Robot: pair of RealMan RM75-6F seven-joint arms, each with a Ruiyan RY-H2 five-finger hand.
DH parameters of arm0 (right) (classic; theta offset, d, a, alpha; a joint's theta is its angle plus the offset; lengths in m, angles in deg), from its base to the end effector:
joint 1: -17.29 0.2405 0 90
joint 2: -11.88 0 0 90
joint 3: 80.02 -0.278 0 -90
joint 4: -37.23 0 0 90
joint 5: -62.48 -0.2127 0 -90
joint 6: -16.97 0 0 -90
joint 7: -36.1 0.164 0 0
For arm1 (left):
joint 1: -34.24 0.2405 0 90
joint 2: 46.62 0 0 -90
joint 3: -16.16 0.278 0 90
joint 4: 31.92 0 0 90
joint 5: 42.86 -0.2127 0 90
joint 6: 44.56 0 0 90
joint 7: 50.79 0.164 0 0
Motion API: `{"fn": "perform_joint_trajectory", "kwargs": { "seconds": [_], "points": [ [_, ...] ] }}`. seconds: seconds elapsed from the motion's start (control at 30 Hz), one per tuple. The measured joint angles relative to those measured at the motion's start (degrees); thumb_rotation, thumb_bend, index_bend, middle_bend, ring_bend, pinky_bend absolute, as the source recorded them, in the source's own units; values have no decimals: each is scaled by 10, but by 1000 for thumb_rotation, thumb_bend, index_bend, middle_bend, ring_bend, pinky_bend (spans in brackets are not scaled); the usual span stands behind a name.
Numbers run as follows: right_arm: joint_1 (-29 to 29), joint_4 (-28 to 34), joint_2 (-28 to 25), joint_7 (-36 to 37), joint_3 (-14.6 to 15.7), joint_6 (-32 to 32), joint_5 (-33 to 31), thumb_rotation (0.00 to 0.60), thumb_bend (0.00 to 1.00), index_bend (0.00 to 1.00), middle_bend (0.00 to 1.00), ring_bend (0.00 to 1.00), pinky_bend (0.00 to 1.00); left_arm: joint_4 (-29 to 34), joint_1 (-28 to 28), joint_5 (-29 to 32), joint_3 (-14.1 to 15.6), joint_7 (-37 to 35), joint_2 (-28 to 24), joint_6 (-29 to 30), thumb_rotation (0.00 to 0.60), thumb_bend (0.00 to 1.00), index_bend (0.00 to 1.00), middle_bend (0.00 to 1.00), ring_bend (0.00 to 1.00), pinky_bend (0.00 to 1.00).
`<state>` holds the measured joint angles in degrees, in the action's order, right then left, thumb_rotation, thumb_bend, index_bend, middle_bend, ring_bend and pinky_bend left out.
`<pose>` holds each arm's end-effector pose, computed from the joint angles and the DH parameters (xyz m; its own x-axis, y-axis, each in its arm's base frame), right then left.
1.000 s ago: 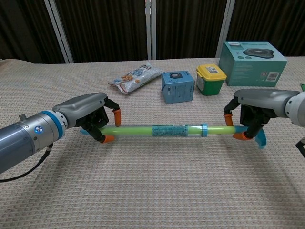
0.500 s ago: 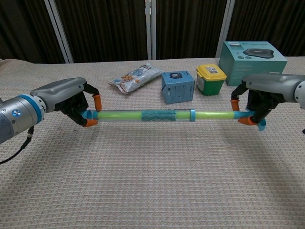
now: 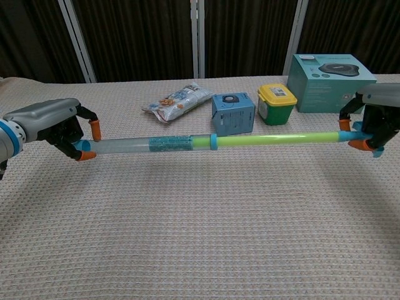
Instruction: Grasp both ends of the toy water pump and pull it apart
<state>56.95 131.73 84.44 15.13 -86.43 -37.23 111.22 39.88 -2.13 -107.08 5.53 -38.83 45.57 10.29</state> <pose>-0.2343 -0.3690 0.0552 0.4345 -0.3660 0.8229 -0.8990 -0.1211 0.4208 -0.2376 0.3850 -0.0223 0.3925 0.2617 0.8817 0.9171 -0.1836 -0.3538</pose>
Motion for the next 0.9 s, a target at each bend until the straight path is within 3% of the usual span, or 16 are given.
{"fn": "perform_joint_trajectory", "kwargs": {
  "seconds": [0.8, 0.87, 0.9],
  "points": [
    [-41, -33, -42, 67, 9, 9, 68, 600, 532, 691, 1000, 1000, 1000, -62, 24, -8, 11, -72, -32, -18, 600, 310, 853, 933, 864, 1000],
    [-41, -33, -41, 67, 9, 9, 68, 600, 519, 662, 1000, 1000, 1000, -64, 24, -10, 11, -74, -31, -18, 600, 310, 831, 933, 864, 1000],
    [-41, -33, -41, 67, 9, 10, 68, 600, 448, 581, 1000, 1000, 1000, -65, 24, -11, 11, -75, -31, -19, 600, 305, 801, 933, 864, 1000]
  ]
}}
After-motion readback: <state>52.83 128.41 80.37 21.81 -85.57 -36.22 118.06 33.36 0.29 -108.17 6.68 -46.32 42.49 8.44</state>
